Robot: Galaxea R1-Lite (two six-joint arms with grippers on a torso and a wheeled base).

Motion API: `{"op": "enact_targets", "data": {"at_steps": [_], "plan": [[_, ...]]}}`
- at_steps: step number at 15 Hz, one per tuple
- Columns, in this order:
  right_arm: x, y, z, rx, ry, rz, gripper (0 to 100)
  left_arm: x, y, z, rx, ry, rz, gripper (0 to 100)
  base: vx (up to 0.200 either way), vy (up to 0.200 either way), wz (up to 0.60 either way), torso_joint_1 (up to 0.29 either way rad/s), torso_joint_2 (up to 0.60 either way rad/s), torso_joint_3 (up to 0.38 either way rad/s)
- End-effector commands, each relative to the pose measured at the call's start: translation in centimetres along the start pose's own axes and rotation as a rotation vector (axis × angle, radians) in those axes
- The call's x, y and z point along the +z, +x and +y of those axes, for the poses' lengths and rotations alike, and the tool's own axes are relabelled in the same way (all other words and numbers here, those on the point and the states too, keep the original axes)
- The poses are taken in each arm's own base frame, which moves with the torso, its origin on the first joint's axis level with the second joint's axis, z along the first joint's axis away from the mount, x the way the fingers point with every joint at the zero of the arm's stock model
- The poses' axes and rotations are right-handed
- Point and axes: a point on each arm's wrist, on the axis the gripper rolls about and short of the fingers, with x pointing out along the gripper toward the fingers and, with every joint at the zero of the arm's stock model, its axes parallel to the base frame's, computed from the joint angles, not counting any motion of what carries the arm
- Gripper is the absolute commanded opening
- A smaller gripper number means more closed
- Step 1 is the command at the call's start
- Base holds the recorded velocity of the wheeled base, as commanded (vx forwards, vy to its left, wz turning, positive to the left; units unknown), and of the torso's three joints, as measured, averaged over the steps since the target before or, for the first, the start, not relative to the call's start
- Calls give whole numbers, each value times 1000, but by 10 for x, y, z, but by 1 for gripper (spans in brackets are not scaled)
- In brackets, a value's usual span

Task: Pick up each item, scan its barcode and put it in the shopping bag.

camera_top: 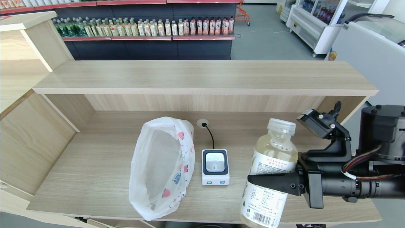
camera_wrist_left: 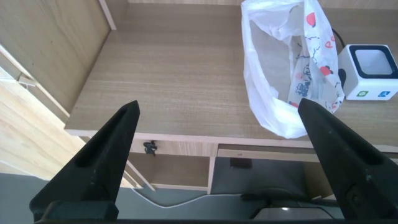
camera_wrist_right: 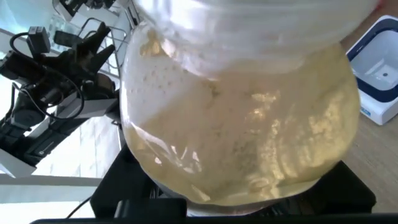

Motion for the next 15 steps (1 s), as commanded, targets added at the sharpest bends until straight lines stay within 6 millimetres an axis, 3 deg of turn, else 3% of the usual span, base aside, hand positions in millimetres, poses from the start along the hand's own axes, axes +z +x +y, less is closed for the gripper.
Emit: {"op": "enact_targets", "data": {"at_steps": [1, 15], "plan": [[-1, 1, 1, 3, 1, 4, 0, 0, 0, 0, 0, -1, 0, 100, 0, 0, 0, 0, 0, 0], [0, -6, 4, -8, -7, -13, 0, 0, 0, 0, 0, -1, 0, 100, 0, 0, 0, 0, 0, 0]]}}
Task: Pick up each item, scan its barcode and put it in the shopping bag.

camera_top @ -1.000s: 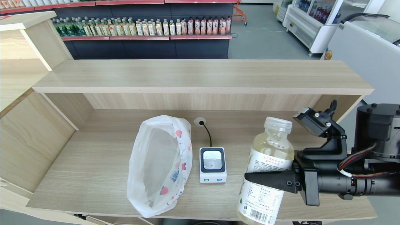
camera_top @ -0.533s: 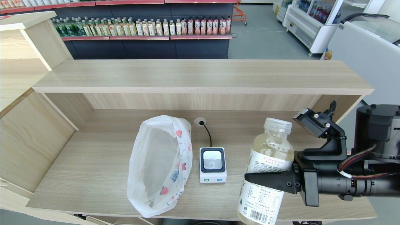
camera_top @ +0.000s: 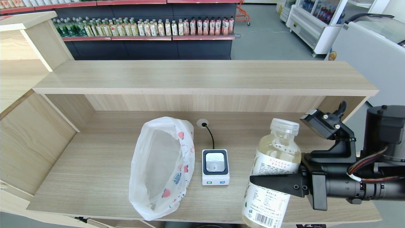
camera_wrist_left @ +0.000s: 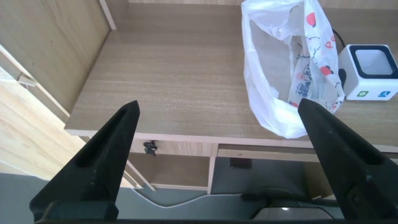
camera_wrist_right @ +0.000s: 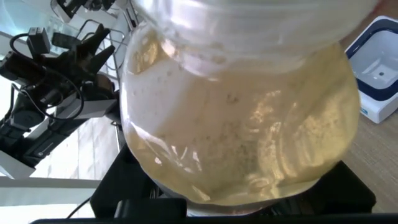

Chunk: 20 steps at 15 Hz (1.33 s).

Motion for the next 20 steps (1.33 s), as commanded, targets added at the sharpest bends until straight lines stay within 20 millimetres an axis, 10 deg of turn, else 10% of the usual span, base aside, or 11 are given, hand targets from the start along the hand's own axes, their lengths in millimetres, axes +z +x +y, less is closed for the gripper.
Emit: {"op": "enact_targets", "data": {"at_steps": [1, 9, 14, 20], "plan": [[0, -2, 2, 2, -4, -5, 0, 0, 0, 0, 0, 0, 0, 100, 0, 0, 0, 0, 0, 0], [2, -4, 3, 2, -21, -16, 0, 0, 0, 0, 0, -1, 0, 100, 0, 0, 0, 0, 0, 0], [16, -43, -50, -679, -907, 64, 0, 0, 0, 0, 0, -1, 0, 100, 0, 0, 0, 0, 0, 0], [27, -39, -47, -724, -1199, -40, 0, 0, 0, 0, 0, -1, 0, 100, 0, 0, 0, 0, 0, 0]]}}
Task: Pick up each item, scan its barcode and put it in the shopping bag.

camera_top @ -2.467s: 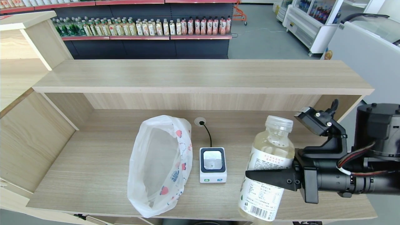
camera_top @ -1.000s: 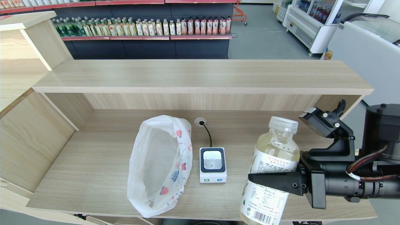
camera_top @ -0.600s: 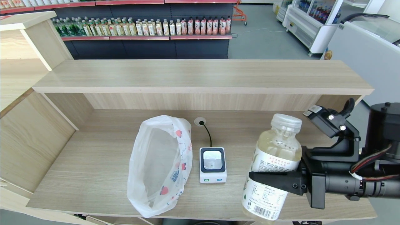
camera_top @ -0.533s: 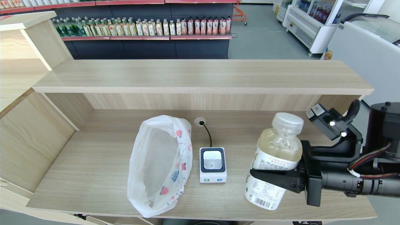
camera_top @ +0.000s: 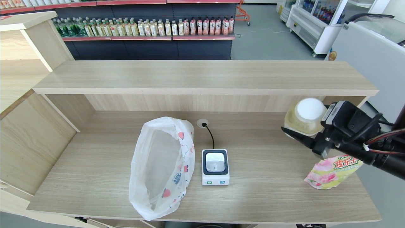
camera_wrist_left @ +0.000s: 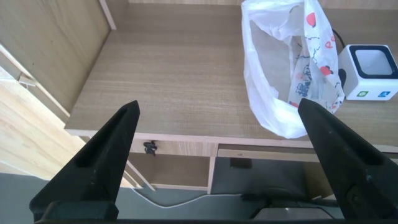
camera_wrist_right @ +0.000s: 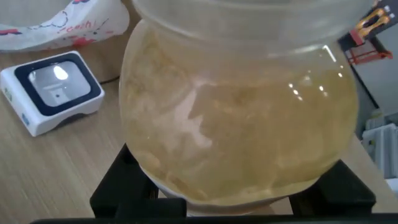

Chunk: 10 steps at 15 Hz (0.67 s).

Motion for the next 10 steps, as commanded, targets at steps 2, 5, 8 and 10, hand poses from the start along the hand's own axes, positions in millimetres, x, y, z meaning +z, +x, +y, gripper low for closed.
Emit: {"op": "enact_targets", "data": {"at_steps": [2, 5, 8, 10], "plan": [[-2, 5, 6, 5, -61, -29, 0, 0, 0, 0, 0, -1, 0, 100, 0, 0, 0, 0, 0, 0], [3, 1, 4, 22, -67, -83, 0, 0, 0, 0, 0, -1, 0, 100, 0, 0, 0, 0, 0, 0], [6, -3, 0, -4, -74, -83, 0, 0, 0, 0, 0, 1, 0, 100, 0, 0, 0, 0, 0, 0], [4, -1, 2, 8, -69, -76, 0, 0, 0, 0, 0, 1, 0, 100, 0, 0, 0, 0, 0, 0]]}}
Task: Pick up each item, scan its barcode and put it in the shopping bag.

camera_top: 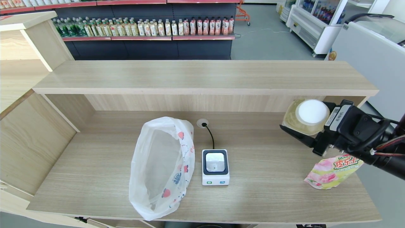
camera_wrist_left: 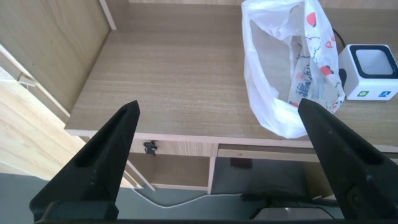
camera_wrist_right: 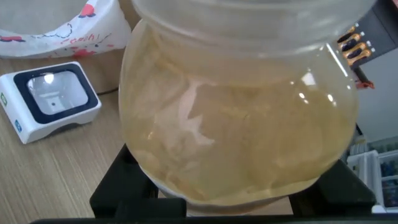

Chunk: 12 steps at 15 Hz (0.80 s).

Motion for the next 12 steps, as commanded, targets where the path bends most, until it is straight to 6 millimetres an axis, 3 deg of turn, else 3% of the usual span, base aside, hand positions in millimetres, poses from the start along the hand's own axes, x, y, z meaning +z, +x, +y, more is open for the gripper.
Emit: {"op": "enact_targets", "data": {"at_steps": [1, 4, 12], "plan": [[-1, 2, 1, 6, 5, 4, 0, 0, 0, 0, 0, 0, 0, 100, 0, 0, 0, 0, 0, 0], [-4, 5, 3, 18, 12, 7, 0, 0, 0, 0, 0, 0, 0, 100, 0, 0, 0, 0, 0, 0], [-13, 10, 11, 50, 160, 42, 0, 0, 0, 0, 0, -11, -2, 100, 0, 200, 0, -1, 0, 4]]}}
